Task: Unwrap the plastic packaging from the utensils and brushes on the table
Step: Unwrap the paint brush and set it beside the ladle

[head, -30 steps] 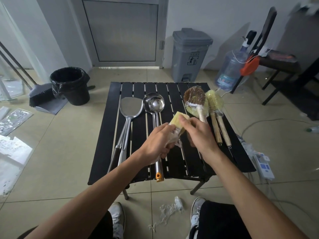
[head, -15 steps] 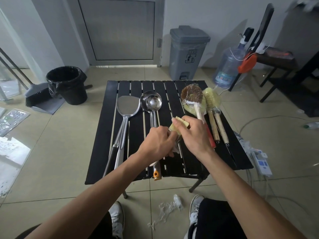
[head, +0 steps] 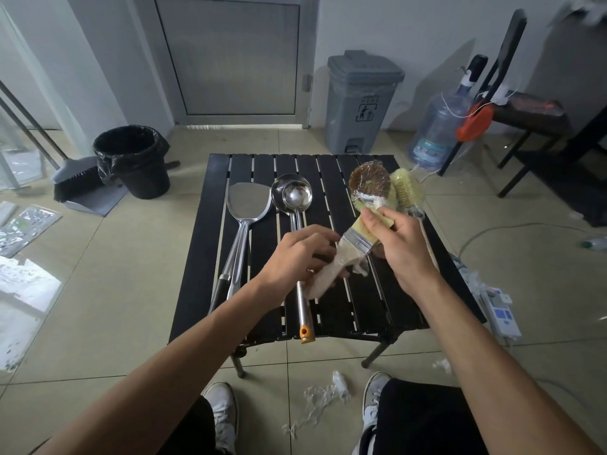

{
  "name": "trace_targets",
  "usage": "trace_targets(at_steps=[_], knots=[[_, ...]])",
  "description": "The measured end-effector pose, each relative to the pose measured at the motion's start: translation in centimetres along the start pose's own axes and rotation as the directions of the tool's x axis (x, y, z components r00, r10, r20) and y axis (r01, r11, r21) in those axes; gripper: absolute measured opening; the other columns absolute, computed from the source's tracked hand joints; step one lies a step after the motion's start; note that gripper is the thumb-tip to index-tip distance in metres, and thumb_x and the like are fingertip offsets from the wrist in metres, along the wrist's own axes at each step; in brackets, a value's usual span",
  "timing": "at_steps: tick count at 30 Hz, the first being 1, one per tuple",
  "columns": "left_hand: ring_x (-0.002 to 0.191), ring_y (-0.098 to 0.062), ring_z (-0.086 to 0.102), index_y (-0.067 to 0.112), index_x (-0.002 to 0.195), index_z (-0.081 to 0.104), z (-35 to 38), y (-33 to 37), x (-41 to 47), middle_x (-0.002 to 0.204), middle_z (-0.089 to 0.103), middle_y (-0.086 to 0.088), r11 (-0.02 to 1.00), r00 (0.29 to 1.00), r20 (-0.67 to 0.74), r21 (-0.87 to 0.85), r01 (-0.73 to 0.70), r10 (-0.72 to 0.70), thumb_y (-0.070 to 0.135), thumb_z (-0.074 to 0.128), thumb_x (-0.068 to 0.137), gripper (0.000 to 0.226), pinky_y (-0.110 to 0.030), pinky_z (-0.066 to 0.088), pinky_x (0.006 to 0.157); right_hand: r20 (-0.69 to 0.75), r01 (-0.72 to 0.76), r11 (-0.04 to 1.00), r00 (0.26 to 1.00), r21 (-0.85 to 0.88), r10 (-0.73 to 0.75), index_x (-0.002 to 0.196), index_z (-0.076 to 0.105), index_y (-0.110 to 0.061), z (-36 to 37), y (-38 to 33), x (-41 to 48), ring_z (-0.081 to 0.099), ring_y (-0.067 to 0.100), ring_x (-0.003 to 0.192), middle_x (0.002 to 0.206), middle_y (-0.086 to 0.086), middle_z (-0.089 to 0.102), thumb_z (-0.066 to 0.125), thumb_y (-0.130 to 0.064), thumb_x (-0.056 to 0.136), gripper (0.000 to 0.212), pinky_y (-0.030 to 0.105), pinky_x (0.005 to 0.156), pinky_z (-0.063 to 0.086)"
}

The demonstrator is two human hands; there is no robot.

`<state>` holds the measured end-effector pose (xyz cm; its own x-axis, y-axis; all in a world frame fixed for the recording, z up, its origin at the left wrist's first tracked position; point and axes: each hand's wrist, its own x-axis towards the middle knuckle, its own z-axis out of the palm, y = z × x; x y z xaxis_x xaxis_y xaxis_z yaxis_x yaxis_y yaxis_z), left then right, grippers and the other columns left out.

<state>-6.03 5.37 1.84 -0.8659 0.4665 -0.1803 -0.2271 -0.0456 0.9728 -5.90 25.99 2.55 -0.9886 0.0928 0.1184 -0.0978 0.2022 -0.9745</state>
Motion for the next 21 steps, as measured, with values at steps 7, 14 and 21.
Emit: trace_targets(at_steps=[7,14,21], knots=[[0.103,-0.032,0.071,0.010,0.131,0.067,1.2,-0.5,0.4,0.118,0.072,-0.020,0.997,0.993,0.097,0.019,-0.069,0.067,0.033,0.052,0.110,0.034,-0.035,0.060,0.085,0.078,-0.051,0.996,0.996,0.077,0.045,0.092,0.074,-0.014,0.3,-0.2,-0.1,0.069,0.027,0.083,0.085,0.006,0.073,0.069,-0.053,0.091,0.039,0.061,0.088,0.055],[0.103,-0.039,0.051,-0.001,0.117,0.059,1.3,-0.5,0.3,0.112,0.058,-0.027,0.988,0.989,0.117,-0.132,-0.077,0.093,0.015,0.044,0.112,0.023,-0.037,0.049,0.080,0.176,-0.203,0.920,0.973,0.334,0.151,0.078,0.076,-0.023,0.1,-0.7,0.0,0.065,0.012,0.070,0.075,-0.003,0.069,0.076,-0.055,0.078,0.033,0.031,0.069,0.054],[0.087,-0.015,0.067,-0.003,0.112,0.062,1.4,-0.4,0.1,0.103,0.067,-0.013,0.959,0.953,0.107,-0.040,-0.282,0.284,0.015,0.057,0.098,0.024,-0.026,0.052,0.076,0.191,-0.221,0.878,0.970,0.424,0.151,0.076,0.078,-0.021,-0.1,-0.6,0.1,0.068,0.010,0.068,0.073,-0.002,0.070,0.070,-0.043,0.089,0.027,0.026,0.065,0.058]])
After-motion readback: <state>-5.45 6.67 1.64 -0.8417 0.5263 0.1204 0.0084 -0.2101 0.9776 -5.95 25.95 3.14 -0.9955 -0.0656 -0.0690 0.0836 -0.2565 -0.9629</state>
